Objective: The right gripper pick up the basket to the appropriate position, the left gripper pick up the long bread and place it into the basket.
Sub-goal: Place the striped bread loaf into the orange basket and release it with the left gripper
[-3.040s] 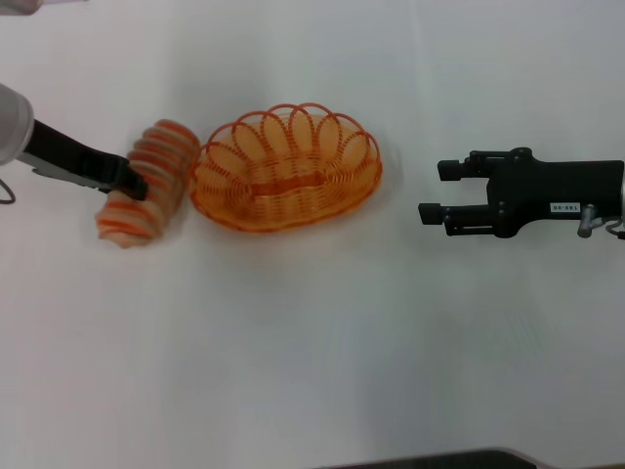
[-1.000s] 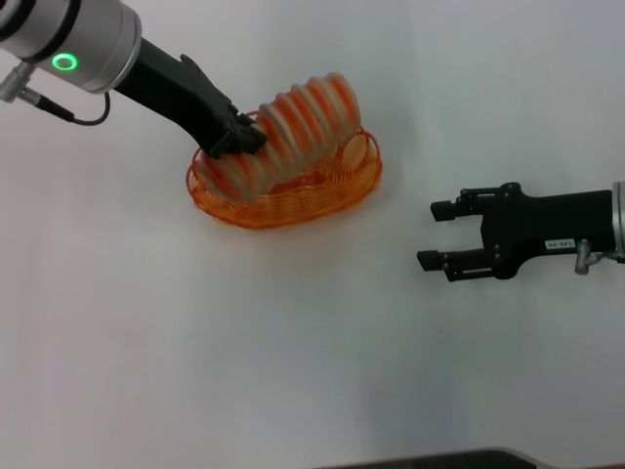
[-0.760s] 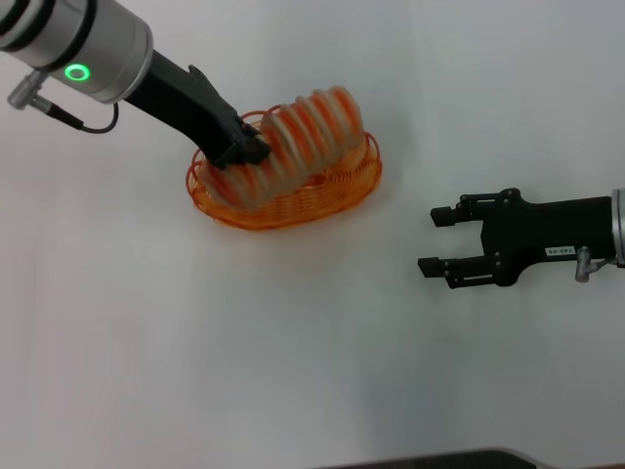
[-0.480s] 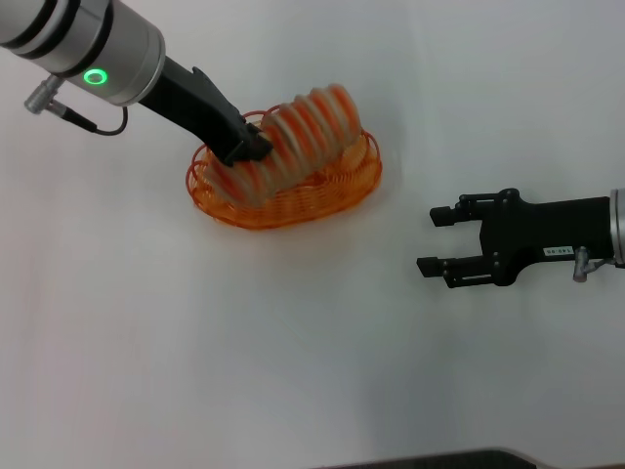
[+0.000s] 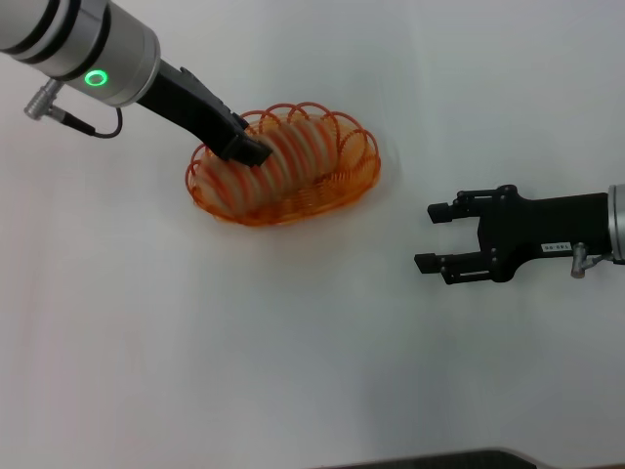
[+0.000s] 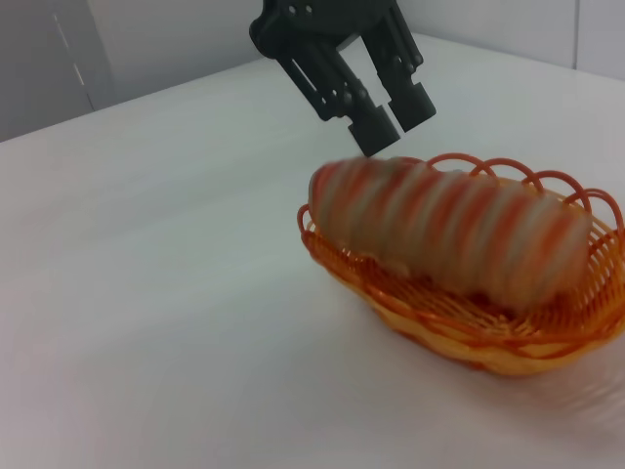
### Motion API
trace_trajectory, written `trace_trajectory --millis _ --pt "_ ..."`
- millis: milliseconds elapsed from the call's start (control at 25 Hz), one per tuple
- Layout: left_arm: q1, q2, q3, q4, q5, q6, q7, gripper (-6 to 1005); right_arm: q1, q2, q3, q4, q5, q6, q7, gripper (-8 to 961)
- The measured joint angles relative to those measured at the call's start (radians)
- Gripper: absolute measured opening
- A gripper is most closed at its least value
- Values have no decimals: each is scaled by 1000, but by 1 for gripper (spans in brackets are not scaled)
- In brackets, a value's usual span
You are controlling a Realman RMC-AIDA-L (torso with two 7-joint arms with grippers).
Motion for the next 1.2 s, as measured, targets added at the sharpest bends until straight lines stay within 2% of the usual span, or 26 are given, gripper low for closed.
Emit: trace_trajectory --millis 80,280,400,560,840,960,1120,1200 --pt "10 0 -7 10 -5 -5 -5 233 1 0 1 0 0 0 0 776" --pt "47 0 -21 29 -23 -10 6 458 1 0 3 0 3 2 0 776" --pt "72 0 -21 37 -36 -7 30 688 1 0 8 0 6 1 0 776" --pt "136 2 -58 65 -105 10 91 711 0 0 16 0 7 -4 0 776" --pt "252 3 -287 76 -286 107 279 724 1 0 47 -2 7 -13 3 775" --pt "302 6 -381 29 -355 170 403 724 1 0 62 -2 7 -13 2 775" --pt "353 29 -487 -72 -418 250 538 724 5 2 69 -2 7 -5 2 772" --pt "368 36 -510 -106 -424 259 572 725 6 3 70 -2 7 -1 3 770"
